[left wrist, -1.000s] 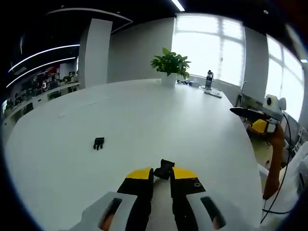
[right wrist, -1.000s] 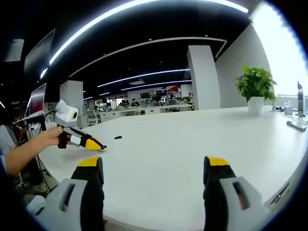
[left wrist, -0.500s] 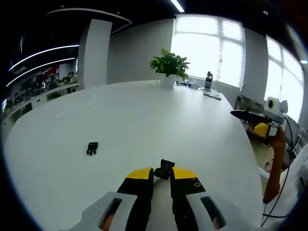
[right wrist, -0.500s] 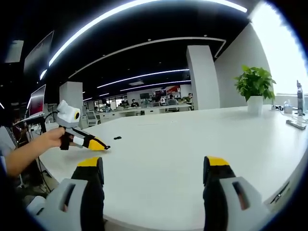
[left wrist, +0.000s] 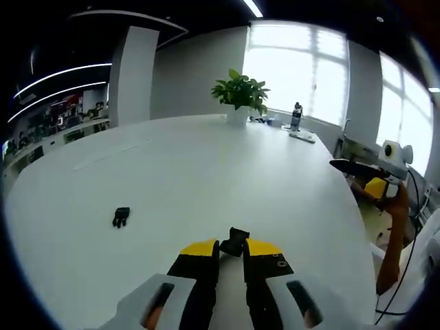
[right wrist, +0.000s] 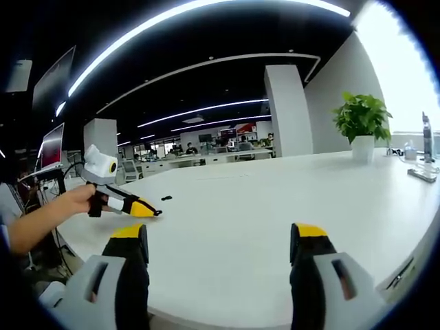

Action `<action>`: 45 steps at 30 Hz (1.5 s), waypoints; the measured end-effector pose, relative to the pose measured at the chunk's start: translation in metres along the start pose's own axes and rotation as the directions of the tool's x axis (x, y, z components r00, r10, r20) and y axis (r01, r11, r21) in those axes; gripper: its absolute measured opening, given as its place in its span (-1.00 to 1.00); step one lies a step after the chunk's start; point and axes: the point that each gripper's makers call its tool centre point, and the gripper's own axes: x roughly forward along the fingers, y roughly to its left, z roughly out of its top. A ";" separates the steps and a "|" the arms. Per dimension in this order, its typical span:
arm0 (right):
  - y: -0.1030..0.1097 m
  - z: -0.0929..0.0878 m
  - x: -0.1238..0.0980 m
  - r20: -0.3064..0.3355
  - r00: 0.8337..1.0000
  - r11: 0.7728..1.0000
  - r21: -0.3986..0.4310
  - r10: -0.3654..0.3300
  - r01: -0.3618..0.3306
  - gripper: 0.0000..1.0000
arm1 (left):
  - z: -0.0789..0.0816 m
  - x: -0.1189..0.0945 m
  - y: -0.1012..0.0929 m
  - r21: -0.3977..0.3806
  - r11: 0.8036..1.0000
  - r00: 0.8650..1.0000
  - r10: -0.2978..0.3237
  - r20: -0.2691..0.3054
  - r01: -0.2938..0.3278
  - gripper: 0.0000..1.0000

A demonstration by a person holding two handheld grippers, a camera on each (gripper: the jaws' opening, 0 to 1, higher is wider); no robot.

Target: Snap the two parts of the plastic buckle together until the buckle closes and remains connected.

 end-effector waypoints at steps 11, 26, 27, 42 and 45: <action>-0.004 -0.001 -0.001 0.001 1.000 1.000 0.006 -0.006 0.006 0.71 | 0.007 0.007 -0.003 0.001 1.000 1.000 -0.011 0.008 0.011 -0.74; -0.006 -0.001 -0.003 0.001 1.000 1.000 0.008 -0.017 0.017 0.70 | 0.007 0.014 -0.006 -0.012 1.000 1.000 0.006 0.016 -0.005 -0.74; -0.005 -0.001 -0.002 0.000 1.000 1.000 0.008 -0.016 0.016 0.70 | 0.008 0.014 -0.007 -0.013 1.000 1.000 0.006 0.017 -0.006 -0.74; -0.003 -0.001 -0.003 -0.002 1.000 1.000 0.000 -0.014 0.014 0.70 | 0.006 0.024 -0.016 0.008 1.000 1.000 0.016 -0.005 -0.016 -0.74; -0.003 -0.001 -0.003 -0.002 1.000 1.000 -0.001 -0.014 0.014 0.70 | 0.003 0.026 -0.021 0.006 1.000 1.000 0.015 -0.008 -0.015 -0.74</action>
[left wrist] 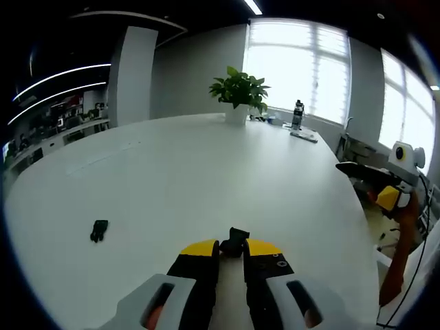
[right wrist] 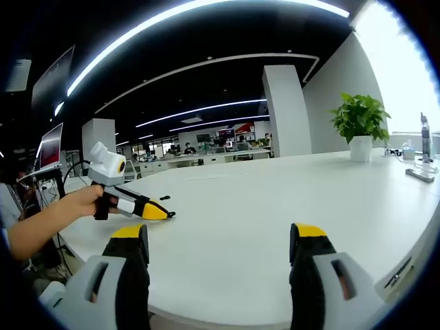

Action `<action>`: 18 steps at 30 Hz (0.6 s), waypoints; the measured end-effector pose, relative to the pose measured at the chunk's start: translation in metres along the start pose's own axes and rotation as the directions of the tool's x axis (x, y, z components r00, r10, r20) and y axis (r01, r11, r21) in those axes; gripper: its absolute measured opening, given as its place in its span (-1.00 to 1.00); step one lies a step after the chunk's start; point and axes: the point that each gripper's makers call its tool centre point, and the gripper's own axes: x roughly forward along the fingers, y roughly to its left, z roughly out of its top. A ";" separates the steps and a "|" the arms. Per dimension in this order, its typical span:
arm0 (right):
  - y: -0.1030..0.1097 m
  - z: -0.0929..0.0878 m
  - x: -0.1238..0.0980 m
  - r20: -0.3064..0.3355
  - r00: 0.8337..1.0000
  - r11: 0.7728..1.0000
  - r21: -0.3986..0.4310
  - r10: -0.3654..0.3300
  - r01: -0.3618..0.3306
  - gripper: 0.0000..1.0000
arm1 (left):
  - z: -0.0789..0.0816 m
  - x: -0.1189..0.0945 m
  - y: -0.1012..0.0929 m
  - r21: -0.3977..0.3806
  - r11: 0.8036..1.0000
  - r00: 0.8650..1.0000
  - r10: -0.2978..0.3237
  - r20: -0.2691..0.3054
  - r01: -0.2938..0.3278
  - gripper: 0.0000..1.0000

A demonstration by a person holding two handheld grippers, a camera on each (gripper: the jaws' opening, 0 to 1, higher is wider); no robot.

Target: Snap the two parts of the plastic buckle together until the buckle closes and remains connected.

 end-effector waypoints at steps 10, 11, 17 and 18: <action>0.001 0.000 0.002 -0.004 1.000 1.000 -0.004 0.002 -0.002 0.70 | -0.002 0.001 -0.008 0.018 1.000 1.000 -0.009 -0.004 0.009 -0.74; 0.002 0.000 0.002 -0.005 1.000 1.000 -0.005 0.004 -0.004 0.69 | -0.003 0.002 -0.009 0.021 1.000 1.000 -0.012 -0.007 0.012 -0.74; 0.002 0.001 0.001 -0.005 1.000 1.000 -0.008 0.003 -0.004 0.69 | -0.006 0.004 -0.017 0.040 0.999 0.999 -0.034 -0.021 0.035 -0.74; 0.002 0.001 0.001 -0.005 1.000 1.000 -0.008 0.003 -0.003 0.69 | -0.006 0.004 -0.017 0.041 0.999 0.999 -0.036 -0.020 0.036 -0.74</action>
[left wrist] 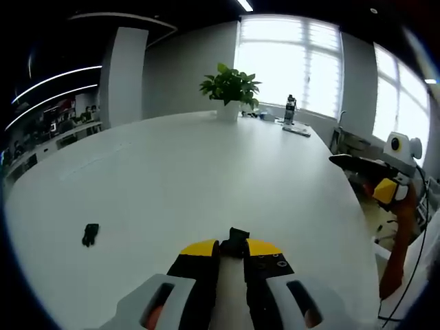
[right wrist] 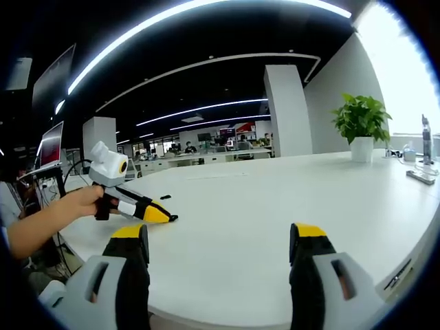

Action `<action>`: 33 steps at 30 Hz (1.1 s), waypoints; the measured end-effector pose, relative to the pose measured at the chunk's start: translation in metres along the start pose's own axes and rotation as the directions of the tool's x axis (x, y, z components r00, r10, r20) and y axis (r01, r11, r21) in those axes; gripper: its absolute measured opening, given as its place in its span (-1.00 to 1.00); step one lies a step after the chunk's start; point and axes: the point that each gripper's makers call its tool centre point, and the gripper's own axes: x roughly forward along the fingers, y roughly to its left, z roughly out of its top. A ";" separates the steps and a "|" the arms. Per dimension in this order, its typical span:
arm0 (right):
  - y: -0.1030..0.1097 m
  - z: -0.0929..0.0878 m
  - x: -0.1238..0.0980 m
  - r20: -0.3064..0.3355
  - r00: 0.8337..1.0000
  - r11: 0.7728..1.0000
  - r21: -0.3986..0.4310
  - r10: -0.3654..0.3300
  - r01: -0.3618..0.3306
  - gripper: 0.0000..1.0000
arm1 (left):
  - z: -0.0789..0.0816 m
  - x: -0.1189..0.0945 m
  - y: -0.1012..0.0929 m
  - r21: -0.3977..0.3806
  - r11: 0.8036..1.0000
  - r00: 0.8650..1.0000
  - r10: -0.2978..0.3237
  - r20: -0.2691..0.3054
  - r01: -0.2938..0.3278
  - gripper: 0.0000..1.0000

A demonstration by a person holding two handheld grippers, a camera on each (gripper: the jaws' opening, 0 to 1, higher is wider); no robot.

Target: Snap the two parts of the plastic buckle together until the buckle closes and remains connected.

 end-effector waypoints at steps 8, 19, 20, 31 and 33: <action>-0.002 0.000 -0.001 -0.001 1.000 1.000 -0.001 -0.004 0.004 0.69 | 0.000 0.000 0.001 0.009 1.000 1.000 -0.001 -0.001 0.001 -0.71; -0.001 0.000 -0.001 -0.003 1.000 1.000 -0.004 -0.002 0.002 0.69 | 0.009 -0.008 0.002 -0.005 1.000 0.999 0.004 0.047 -0.004 -0.66; 0.000 0.000 -0.001 -0.003 1.000 1.000 -0.004 -0.002 0.002 0.69 | 0.009 -0.009 0.003 -0.004 1.000 0.999 0.007 0.050 -0.007 -0.66; 0.002 0.001 0.001 -0.002 1.000 1.000 -0.006 0.003 -0.003 0.69 | 0.012 -0.019 0.011 -0.023 0.999 0.995 0.034 0.090 -0.032 -0.65; 0.004 0.000 0.001 -0.004 1.000 1.000 -0.006 0.008 -0.008 0.69 | 0.012 -0.021 0.013 -0.029 0.999 0.994 0.041 0.099 -0.038 -0.65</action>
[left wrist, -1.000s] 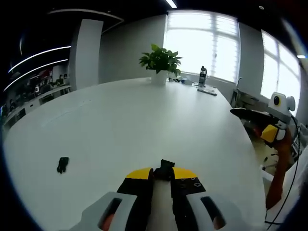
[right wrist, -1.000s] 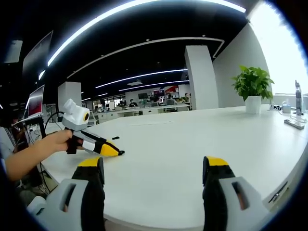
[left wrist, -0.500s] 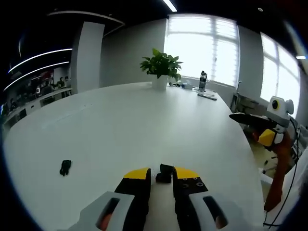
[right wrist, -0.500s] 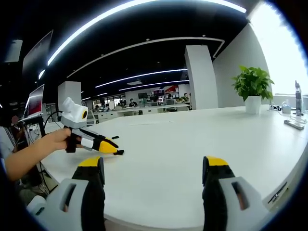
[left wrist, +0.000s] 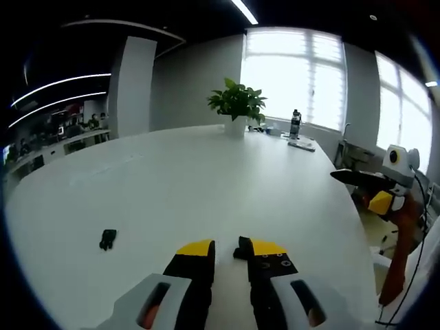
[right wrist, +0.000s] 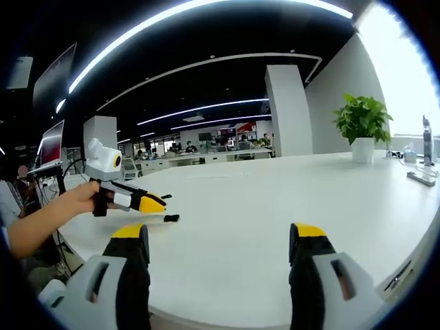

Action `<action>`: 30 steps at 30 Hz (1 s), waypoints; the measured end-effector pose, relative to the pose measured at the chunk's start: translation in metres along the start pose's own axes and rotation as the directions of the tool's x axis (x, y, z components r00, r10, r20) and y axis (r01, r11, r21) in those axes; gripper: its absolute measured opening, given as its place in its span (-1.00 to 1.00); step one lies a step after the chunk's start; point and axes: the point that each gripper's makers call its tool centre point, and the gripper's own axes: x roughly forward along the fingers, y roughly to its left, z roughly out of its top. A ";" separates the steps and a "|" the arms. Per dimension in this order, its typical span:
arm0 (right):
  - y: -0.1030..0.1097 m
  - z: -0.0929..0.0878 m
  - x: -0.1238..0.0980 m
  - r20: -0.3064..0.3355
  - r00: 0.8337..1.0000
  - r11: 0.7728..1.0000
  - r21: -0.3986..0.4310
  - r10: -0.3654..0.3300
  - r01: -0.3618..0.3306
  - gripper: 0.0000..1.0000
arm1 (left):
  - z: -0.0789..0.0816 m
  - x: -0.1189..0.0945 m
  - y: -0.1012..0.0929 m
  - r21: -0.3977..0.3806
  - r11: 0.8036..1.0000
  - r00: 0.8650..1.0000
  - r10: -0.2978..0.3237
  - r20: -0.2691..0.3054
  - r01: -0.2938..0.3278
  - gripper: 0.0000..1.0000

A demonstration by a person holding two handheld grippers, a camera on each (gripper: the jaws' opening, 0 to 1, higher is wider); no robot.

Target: Snap the two parts of the plastic buckle together until the buckle closes and remains connected.

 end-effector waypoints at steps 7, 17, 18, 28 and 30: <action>0.007 0.000 0.003 -0.004 1.000 1.000 -0.004 0.019 -0.019 0.69 | -0.002 -0.003 0.013 -0.027 0.999 0.999 0.036 0.019 -0.035 -0.63; 0.012 0.000 0.006 -0.007 0.999 0.999 -0.015 0.032 -0.032 0.69 | 0.003 -0.009 0.032 -0.040 0.994 0.993 0.105 0.059 -0.102 -0.61; 0.012 0.000 0.006 -0.007 0.999 0.999 -0.015 0.035 -0.035 0.69 | 0.004 -0.010 0.035 -0.047 0.993 0.992 0.112 0.064 -0.109 -0.61; 0.019 -0.010 0.018 -0.032 0.997 0.997 -0.010 0.073 -0.073 0.69 | 0.010 -0.011 0.061 -0.073 0.982 0.979 0.179 0.093 -0.173 -0.61; 0.019 -0.011 0.020 -0.037 0.996 0.997 -0.011 0.077 -0.077 0.69 | 0.012 -0.012 0.066 -0.078 0.980 0.976 0.193 0.098 -0.185 -0.61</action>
